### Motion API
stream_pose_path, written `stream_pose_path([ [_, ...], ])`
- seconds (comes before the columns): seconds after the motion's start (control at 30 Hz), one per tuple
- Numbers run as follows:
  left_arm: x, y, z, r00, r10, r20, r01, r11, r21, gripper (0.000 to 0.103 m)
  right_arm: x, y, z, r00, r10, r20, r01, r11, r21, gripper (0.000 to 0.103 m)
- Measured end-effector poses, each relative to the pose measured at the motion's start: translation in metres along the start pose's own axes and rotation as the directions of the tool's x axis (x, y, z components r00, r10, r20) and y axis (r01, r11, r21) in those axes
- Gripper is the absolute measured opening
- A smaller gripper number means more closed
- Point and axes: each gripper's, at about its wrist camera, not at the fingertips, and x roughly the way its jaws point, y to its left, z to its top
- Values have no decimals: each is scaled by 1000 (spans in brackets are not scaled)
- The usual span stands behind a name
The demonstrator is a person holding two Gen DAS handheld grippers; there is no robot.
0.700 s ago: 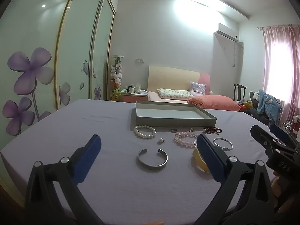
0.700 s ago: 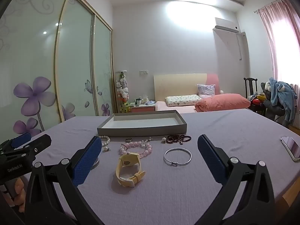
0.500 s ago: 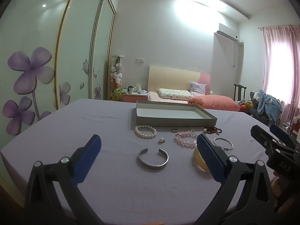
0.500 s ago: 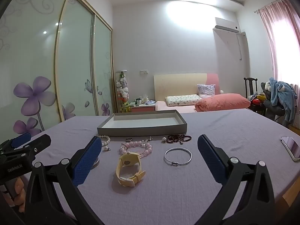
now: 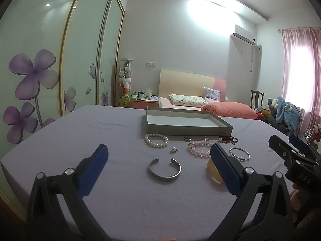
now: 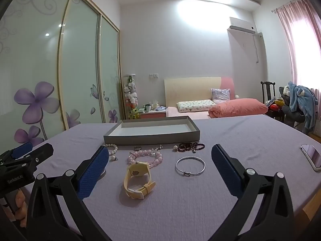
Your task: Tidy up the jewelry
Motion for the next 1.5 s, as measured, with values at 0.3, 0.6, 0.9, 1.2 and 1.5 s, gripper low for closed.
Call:
stream_pose_path([
  [0.3, -2, 2, 0, 1000, 0, -2, 0, 1000, 0, 99, -2, -3, -7, 1000, 1, -6, -1, 1000, 11, 101],
  [0.6, -2, 2, -1, 1000, 1, -4, -1, 1000, 0, 99, -2, -4, -7, 1000, 1, -8, -1, 1000, 13, 101],
  [0.9, -1, 2, 0, 1000, 1, -6, -1, 1000, -1, 99, -1, -5, -7, 1000, 1, -10, -1, 1000, 14, 101],
  [1.2, -1, 2, 0, 1000, 1, -7, -1, 1000, 0, 99, -1, -4, -6, 1000, 1, -11, -1, 1000, 14, 101],
  [1.5, -1, 2, 0, 1000, 1, -8, -1, 1000, -1, 99, -1, -5, -6, 1000, 1, -12, 0, 1000, 14, 101],
])
